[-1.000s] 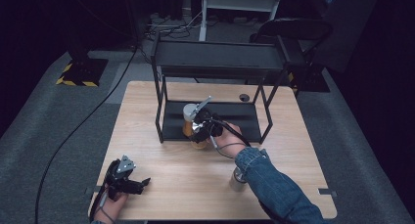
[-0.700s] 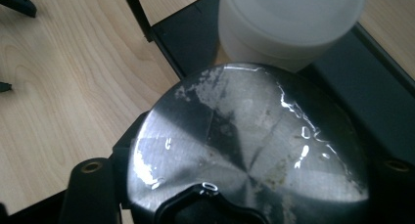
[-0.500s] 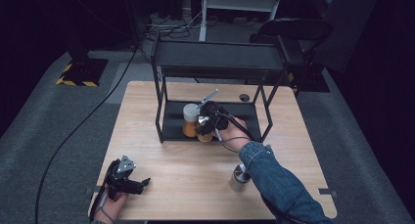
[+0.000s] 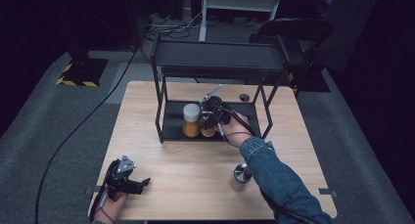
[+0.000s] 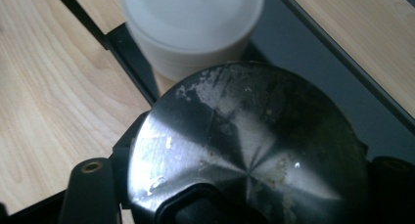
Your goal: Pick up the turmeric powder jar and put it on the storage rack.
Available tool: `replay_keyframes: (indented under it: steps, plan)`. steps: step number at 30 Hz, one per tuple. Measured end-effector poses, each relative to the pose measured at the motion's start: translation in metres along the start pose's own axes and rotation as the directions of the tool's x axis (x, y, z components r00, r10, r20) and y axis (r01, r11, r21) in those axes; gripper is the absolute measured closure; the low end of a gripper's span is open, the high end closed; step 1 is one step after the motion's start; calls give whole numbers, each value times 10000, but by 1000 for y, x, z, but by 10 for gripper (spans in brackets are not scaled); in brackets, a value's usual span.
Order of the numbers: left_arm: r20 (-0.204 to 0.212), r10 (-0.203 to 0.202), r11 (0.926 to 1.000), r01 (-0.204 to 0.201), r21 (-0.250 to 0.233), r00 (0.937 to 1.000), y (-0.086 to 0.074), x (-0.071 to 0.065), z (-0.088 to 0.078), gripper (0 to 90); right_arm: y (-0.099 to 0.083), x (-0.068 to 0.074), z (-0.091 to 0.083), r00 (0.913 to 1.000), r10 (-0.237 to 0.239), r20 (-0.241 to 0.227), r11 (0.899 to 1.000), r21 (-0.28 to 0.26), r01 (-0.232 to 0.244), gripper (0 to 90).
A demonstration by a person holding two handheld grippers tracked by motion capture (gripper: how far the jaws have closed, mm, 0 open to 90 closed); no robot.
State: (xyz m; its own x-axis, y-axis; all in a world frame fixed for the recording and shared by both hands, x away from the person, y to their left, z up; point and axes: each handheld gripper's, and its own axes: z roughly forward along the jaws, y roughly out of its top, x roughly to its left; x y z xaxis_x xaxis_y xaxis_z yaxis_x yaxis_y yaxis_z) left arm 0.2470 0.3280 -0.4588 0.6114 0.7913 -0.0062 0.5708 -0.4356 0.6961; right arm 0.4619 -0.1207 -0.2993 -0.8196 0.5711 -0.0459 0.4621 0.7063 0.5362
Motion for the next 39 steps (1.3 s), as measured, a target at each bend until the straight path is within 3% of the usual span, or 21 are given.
replay_keyframes:
  steps: [23, 39]
  plan:
    - [-2, -18, 10000, 18, 1, 10000, 0, 0, 0, 33, -9, -20, 28, 9961, 852, 250, 9958, 327, -860, 312]
    - [-4, -12, 10000, 12, 3, 10000, 0, 0, 0, 33, -14, -25, 41, 9942, 1048, 246, 9934, 444, -1059, 311]
